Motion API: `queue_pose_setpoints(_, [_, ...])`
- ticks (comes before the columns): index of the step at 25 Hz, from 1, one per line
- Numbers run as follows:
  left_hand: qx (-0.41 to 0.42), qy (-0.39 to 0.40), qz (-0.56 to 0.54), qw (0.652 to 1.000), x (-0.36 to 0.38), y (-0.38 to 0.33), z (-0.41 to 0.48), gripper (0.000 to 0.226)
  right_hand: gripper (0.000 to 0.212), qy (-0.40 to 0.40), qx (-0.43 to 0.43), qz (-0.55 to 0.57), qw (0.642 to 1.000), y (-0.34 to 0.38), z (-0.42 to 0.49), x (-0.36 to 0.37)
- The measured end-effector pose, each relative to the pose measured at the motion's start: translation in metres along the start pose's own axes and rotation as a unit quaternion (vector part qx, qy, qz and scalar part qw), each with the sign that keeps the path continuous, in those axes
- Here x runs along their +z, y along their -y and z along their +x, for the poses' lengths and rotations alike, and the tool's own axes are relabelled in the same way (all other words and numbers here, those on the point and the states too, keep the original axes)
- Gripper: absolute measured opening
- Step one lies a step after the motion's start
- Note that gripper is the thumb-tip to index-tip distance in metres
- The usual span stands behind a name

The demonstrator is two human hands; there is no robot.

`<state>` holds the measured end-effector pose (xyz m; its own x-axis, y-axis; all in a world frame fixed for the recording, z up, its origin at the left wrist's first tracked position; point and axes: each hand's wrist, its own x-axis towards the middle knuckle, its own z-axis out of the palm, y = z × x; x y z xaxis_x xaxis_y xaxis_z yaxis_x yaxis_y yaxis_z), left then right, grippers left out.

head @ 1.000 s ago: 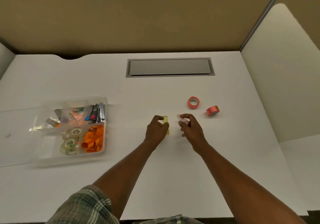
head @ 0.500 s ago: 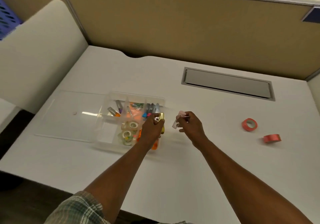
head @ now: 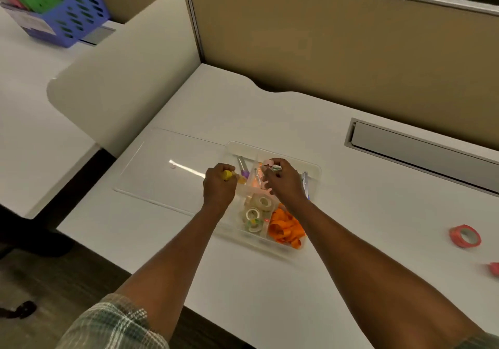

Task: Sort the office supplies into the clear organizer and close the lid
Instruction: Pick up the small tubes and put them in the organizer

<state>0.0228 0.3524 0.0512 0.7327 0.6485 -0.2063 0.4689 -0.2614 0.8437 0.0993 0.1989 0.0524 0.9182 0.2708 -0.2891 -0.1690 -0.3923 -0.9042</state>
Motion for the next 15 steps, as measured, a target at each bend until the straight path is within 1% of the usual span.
queue_pose_setpoints(3, [0.032, -0.01, 0.068, 0.997, -0.01, 0.001, 0.024, 0.033, 0.029, 0.01, 0.016, -0.011, 1.0, 0.01, 0.012, 0.031])
queue_pose_setpoints(6, [0.054, 0.011, 0.109, 0.992, -0.008, 0.003, 0.036, 0.037, 0.03, -0.01, 0.029, -0.052, 0.998, 0.017, 0.024, 0.048])
queue_pose_setpoints(10, [0.064, 0.029, 0.137, 0.988, -0.001, 0.009, 0.038, 0.038, 0.028, -0.022, 0.046, -0.074, 0.996, 0.022, 0.037, 0.055])
queue_pose_setpoints(13, [0.087, 0.054, 0.131, 0.986, 0.003, 0.015, 0.035, 0.04, 0.038, -0.022, 0.05, -0.104, 0.993, 0.024, 0.041, 0.058])
queue_pose_setpoints(15, [0.095, 0.053, 0.121, 0.987, 0.004, 0.017, 0.033, 0.04, 0.043, -0.025, 0.056, -0.109, 0.992, 0.024, 0.042, 0.058])
